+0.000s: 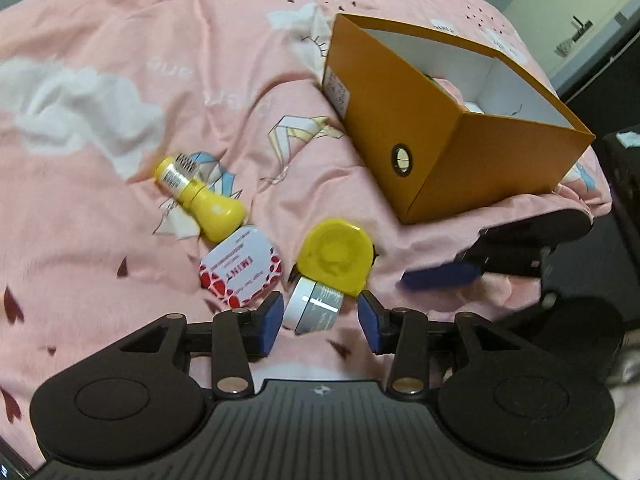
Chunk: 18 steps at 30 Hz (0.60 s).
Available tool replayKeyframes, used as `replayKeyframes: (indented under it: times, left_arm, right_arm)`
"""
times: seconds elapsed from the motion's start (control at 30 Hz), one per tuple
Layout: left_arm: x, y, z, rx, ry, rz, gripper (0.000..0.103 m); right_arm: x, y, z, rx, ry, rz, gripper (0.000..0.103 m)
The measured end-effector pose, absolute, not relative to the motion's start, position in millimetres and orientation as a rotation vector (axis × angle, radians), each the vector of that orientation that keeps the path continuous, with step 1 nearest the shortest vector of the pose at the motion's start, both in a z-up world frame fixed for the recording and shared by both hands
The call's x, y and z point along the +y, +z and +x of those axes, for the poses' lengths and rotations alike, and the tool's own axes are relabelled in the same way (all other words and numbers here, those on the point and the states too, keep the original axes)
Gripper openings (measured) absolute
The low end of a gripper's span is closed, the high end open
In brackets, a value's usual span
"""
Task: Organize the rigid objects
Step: 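Close the left tool on the white jar while the right tool grips the yellow tape measure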
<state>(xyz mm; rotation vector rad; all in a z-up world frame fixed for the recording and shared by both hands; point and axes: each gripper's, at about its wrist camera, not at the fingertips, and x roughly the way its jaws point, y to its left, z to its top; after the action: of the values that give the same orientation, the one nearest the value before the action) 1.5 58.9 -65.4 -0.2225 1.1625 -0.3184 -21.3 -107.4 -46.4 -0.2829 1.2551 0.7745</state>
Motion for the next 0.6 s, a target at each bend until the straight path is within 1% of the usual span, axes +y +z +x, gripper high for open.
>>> replayKeyframes:
  times: [0.03,0.07,0.17,0.23,0.27,0.3,0.6]
  left_arm:
    - [60.0,-67.0,-0.4,1.160,-0.318,-0.227,0.051]
    - [59.6,-68.6,-1.3,1.161,-0.317,-0.224,0.051]
    - [52.2,-73.8,-5.0,1.168,-0.337,-0.159,0.051]
    - [45.8,-75.8,-7.0,1.168,-0.355,-0.109,0.053]
    - [42.9,-77.3,-7.2,1.170,-0.363,-0.090,0.053]
    - [40.6,-79.1,-6.5,1.172,-0.368,-0.076,0.053]
    - [24.0,-97.3,8.4,1.195,-0.383,0.000,0.053]
  right_arm:
    - [-109.0,-44.5,-19.5,1.242,0.763,-0.278,0.050]
    - [-109.4,-42.8,-18.9,1.227,0.751,-0.286,0.055]
    - [-107.3,-35.9,-17.7,1.155,0.713,-0.366,0.065]
    - [-107.8,-31.6,-15.2,1.120,0.690,-0.406,0.066]
    - [-108.1,-30.9,-14.0,1.110,0.679,-0.419,0.068]
    - [-108.8,-30.9,-12.7,1.107,0.676,-0.418,0.069]
    - [-107.8,-35.2,-7.4,1.095,0.692,-0.450,0.069]
